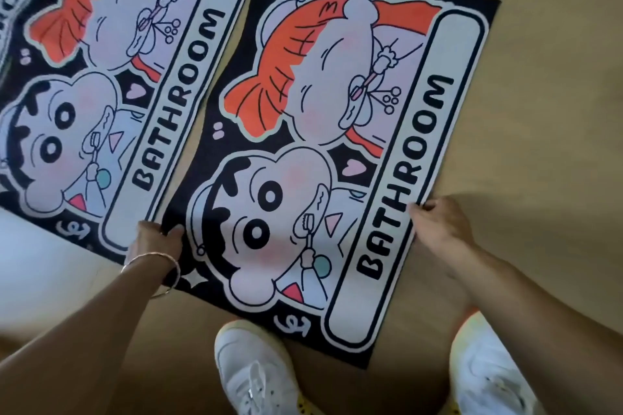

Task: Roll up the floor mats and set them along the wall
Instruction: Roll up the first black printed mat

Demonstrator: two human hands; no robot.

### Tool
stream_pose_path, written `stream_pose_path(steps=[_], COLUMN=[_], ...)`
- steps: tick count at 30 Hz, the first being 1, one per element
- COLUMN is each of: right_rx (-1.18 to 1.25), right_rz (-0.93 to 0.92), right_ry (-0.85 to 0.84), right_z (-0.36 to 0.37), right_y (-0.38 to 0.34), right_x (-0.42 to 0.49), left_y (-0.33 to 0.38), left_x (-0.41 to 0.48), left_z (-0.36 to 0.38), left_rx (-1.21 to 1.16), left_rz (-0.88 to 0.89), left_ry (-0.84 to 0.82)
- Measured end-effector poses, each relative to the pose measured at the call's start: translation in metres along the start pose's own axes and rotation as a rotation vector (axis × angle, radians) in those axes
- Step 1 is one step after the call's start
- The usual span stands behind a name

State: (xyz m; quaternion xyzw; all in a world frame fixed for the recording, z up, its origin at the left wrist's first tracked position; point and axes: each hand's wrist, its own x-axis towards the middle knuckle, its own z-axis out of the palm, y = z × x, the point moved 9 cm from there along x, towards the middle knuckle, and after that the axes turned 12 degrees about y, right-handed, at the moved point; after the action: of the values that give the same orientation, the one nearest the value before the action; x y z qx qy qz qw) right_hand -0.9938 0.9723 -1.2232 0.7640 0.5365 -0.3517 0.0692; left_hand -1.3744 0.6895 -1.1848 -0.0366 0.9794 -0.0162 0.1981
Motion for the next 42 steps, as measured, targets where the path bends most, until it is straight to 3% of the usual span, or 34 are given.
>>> stream_pose_path(steps=[3, 6, 11, 13, 15, 18, 21, 24, 30, 33, 36, 40, 42], right_rx=[0.041, 0.182, 0.144, 0.1, -0.028, -0.313, -0.422, -0.472, -0.408, -0.299, -0.258, -0.225, -0.239], right_rz=[-0.007, 0.001, -0.263, -0.405, -0.567, -0.771, -0.872, -0.971, -1.041, -1.068, -1.089, -0.993, -0.984], right_ry=[0.061, 0.164, 0.508, 0.42, 0.227, -0.044, -0.037, -0.01, 0.091, 0.012, -0.078, 0.053, 0.076], right_z=[-0.012, -0.04, -0.137, -0.142, -0.114, -0.051, -0.031, -0.037, -0.054, -0.044, -0.032, -0.044, -0.044], right_y=[-0.002, -0.016, -0.071, -0.084, -0.083, -0.061, -0.051, -0.051, -0.05, -0.055, -0.044, -0.014, -0.008], right_x=[0.008, 0.032, 0.079, 0.071, 0.049, 0.008, -0.002, 0.005, 0.02, 0.006, -0.012, -0.007, -0.006], left_y=[0.017, 0.047, 0.113, 0.138, 0.152, 0.174, 0.199, 0.212, 0.247, 0.247, 0.229, 0.207, 0.209], left_x=[-0.011, -0.031, -0.081, -0.097, -0.107, -0.137, -0.204, -0.247, -0.273, -0.265, -0.247, -0.227, -0.228], left_z=[-0.002, 0.008, 0.037, 0.046, 0.046, 0.041, 0.056, 0.08, 0.105, 0.098, 0.091, 0.089, 0.089], left_rx=[0.022, -0.137, -0.53, -0.539, -0.436, -0.102, 0.068, 0.062, 0.196, 0.211, 0.248, 0.417, 0.441], left_rz=[0.121, 0.185, 0.178, 0.214, 0.265, 0.607, 1.113, 1.312, 1.364, 1.355, 1.305, 1.248, 1.269], left_ry=[0.038, 0.026, -0.169, -0.179, -0.11, 0.038, 0.069, -0.016, -0.04, -0.012, -0.097, -0.229, -0.207])
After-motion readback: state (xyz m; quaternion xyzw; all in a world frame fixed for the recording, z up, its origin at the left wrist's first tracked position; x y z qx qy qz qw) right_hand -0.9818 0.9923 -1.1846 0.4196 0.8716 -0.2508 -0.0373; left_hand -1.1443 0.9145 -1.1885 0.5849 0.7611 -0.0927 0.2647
